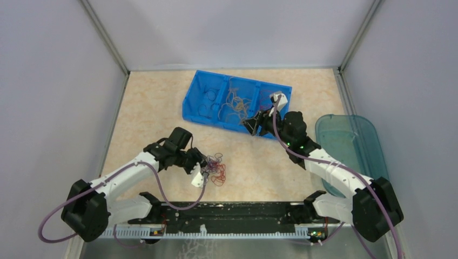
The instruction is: Untangle the cables
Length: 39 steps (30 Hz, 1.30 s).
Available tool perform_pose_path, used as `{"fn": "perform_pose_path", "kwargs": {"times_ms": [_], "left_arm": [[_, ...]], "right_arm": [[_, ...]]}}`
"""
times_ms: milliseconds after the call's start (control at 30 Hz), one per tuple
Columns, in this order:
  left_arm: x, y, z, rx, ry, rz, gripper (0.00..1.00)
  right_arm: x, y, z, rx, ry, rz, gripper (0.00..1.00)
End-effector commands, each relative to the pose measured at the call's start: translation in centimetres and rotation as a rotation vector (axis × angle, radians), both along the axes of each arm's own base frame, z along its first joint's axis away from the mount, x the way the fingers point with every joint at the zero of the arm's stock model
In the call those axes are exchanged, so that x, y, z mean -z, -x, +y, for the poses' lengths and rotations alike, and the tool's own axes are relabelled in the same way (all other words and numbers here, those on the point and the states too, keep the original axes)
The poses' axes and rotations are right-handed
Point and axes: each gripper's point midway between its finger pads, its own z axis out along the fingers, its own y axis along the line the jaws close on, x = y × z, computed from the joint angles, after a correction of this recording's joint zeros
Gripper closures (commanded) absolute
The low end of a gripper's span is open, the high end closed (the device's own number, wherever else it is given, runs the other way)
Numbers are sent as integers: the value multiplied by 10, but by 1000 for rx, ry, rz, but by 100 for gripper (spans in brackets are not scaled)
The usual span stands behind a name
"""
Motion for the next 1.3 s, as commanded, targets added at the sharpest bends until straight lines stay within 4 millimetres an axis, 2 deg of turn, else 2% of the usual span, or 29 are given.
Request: {"fn": "perform_pose_path", "kwargs": {"times_ms": [0,467,633,867,1000,1133,1267], "left_arm": [[-10,-11,-13,48,28,-86,58],[-34,-9,-12,26,70,-113,58],[-20,-5,-14,66,53,-93,55],[-12,-15,-24,80,64,-116,57],[-6,-16,-25,93,57,-125,62],[6,-12,-18,98,13,-112,75],[14,-11,-13,103,-12,-123,79]], "right_arm": [[-31,-2,3,-16,-60,-78,44],[-34,-1,7,-34,-70,-78,46],[-35,-1,6,-33,-55,-81,46],[-34,-1,5,-29,-51,-82,47],[-35,-1,5,-29,-53,-85,47],[-35,-3,5,-23,-48,-77,48],[-36,-4,3,-13,-45,-70,50]]}}
